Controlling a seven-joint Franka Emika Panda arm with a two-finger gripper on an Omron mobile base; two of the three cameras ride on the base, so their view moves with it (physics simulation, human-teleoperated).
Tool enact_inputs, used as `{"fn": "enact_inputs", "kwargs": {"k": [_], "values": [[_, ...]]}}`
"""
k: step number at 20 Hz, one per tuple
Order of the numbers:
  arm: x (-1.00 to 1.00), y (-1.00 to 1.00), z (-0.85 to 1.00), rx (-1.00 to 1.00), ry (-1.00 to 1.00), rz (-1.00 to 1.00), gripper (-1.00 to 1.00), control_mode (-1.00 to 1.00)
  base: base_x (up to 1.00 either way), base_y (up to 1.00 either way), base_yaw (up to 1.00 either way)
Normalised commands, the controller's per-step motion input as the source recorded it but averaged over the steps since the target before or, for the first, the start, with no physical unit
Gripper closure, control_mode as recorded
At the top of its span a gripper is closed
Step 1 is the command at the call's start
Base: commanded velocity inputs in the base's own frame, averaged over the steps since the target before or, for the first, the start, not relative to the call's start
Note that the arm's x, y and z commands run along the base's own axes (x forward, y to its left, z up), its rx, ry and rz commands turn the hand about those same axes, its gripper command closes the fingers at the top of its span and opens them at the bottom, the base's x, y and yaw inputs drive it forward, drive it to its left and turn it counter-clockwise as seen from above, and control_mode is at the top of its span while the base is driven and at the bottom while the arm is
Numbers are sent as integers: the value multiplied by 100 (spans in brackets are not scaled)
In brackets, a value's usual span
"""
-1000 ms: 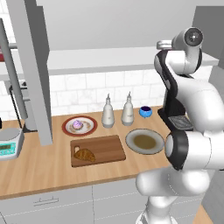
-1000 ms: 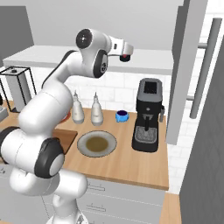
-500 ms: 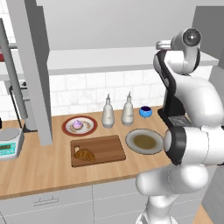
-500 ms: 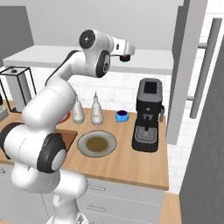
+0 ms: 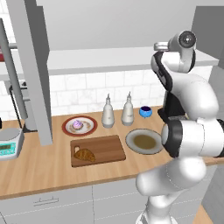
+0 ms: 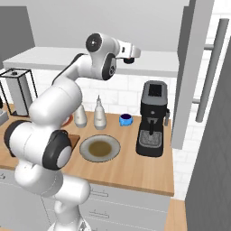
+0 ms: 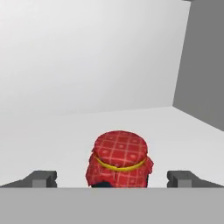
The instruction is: From the different types of pastries on the counter, select a croissant and place it on the cutting board. Then retrieve a jar of jam from the cabinet and place it alongside the croissant on the cutting board.
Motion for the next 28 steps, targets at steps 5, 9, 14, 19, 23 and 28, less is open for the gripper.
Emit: {"fn": "enact_inputs", "kwargs": {"k": [5,9,14,19,23,28], "values": [[28,-6,-6,0,0,0,-100,-100,0,0,0],[21,-9,0,1,0,0,-100,-100,0,0,0],[19,-11,0,2,0,0,-100,-100,0,0,0],[12,-3,-2,1,0,0,100,-100,0,0,0],[2,-3,-9,2,5,0,100,-100,0,0,0],[14,-1,-8,0,2,0,100,-100,0,0,0]]}}
